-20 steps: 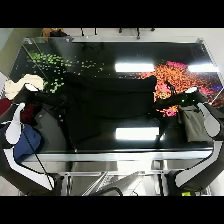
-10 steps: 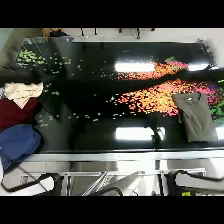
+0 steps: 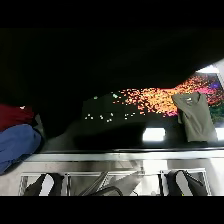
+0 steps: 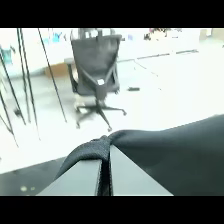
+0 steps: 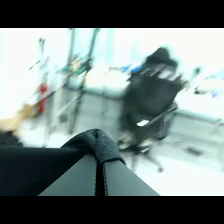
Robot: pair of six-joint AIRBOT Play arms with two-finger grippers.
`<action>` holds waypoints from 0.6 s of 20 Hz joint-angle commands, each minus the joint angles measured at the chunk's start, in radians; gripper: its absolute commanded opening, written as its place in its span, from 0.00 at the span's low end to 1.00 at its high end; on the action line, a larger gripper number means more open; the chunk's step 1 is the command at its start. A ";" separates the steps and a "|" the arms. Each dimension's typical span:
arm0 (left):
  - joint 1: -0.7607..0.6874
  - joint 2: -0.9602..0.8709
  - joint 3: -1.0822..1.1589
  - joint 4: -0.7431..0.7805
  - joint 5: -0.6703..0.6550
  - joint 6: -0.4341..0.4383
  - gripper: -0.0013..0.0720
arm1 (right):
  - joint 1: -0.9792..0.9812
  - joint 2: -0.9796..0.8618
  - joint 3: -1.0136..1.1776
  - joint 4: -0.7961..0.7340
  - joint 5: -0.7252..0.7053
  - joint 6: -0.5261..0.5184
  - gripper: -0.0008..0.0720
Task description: Fold the shirts.
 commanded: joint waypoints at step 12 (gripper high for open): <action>-0.534 -0.383 -0.696 0.295 0.219 0.114 0.04 | 0.221 -0.478 -0.606 0.075 0.072 -0.147 0.04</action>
